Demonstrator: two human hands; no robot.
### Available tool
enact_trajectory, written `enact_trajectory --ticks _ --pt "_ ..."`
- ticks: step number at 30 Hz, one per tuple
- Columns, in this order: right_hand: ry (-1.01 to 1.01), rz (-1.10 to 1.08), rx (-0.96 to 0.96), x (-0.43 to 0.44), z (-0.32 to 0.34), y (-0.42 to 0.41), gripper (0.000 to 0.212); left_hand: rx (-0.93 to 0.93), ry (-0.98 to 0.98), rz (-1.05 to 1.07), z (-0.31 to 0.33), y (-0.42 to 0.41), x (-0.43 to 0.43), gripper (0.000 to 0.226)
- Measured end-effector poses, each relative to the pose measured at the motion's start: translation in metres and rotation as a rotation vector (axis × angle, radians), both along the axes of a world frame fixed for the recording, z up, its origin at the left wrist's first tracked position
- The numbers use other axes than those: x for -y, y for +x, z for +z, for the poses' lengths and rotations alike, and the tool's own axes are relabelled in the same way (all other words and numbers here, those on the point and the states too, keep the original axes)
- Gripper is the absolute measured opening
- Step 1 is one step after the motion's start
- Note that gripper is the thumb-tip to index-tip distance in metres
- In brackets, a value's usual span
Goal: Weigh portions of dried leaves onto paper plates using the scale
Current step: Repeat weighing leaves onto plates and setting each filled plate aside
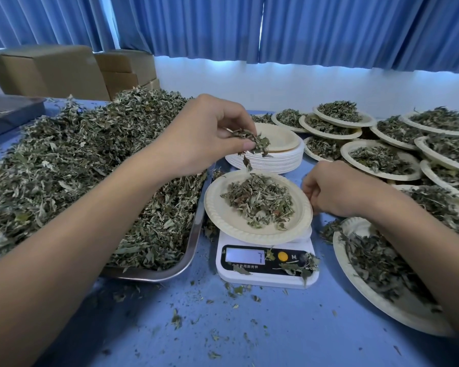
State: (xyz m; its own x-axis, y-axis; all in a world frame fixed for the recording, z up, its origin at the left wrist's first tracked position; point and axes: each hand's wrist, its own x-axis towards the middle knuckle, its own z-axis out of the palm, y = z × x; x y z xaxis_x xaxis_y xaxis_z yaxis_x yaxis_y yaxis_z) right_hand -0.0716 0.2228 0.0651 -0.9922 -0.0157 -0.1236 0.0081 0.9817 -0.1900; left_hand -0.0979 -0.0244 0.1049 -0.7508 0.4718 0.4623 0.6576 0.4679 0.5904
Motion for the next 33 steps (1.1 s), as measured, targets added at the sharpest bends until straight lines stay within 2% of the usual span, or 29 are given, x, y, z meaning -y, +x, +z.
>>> enact_trajectory --ticks 7,11,14,16,18,20,21,22,25,28,30,33 --pt "0.016 0.005 0.007 0.001 0.001 0.001 0.022 0.132 0.025 -0.081 -0.005 -0.002 0.0 0.017" --pt "0.007 -0.002 0.009 0.002 0.002 0.001 0.022 0.095 -0.039 -0.083 -0.006 -0.006 0.001 0.009" --pt "-0.014 -0.008 0.02 0.001 0.004 0.002 0.022 0.065 -0.101 -0.006 0.0 -0.011 0.01 0.005" --pt "-0.047 -0.009 0.013 -0.002 0.006 0.003 0.022 -0.001 -0.216 0.142 0.005 -0.018 0.019 0.005" --pt "-0.097 -0.009 -0.03 -0.007 0.009 0.001 0.017 -0.014 -0.423 0.344 0.009 -0.027 0.035 0.01" --pt "-0.177 -0.014 -0.093 -0.01 0.011 -0.001 0.013 0.1 -0.642 0.504 0.01 -0.031 0.05 0.012" --pt "-0.232 -0.017 -0.117 -0.011 0.012 -0.002 0.013 0.151 -0.717 0.535 0.009 -0.033 0.053 0.021" --pt "-0.289 -0.018 -0.128 -0.01 0.012 -0.002 0.014 0.18 -0.716 0.525 0.008 -0.034 0.054 0.027" --pt "-0.409 -0.019 -0.066 -0.006 0.011 0.001 0.021 0.289 -0.496 0.344 0.004 -0.032 0.041 0.035" --pt "-0.379 -0.006 0.013 -0.004 0.006 0.003 0.021 0.342 -0.604 0.232 -0.013 -0.028 0.02 0.034" --pt "-0.363 -0.005 0.018 -0.003 0.004 0.003 0.02 0.267 -0.681 0.251 -0.024 -0.028 0.013 0.031" --pt "-0.416 -0.01 0.02 -0.001 0.006 0.003 0.019 0.198 -0.663 0.282 -0.027 -0.028 0.011 0.031"
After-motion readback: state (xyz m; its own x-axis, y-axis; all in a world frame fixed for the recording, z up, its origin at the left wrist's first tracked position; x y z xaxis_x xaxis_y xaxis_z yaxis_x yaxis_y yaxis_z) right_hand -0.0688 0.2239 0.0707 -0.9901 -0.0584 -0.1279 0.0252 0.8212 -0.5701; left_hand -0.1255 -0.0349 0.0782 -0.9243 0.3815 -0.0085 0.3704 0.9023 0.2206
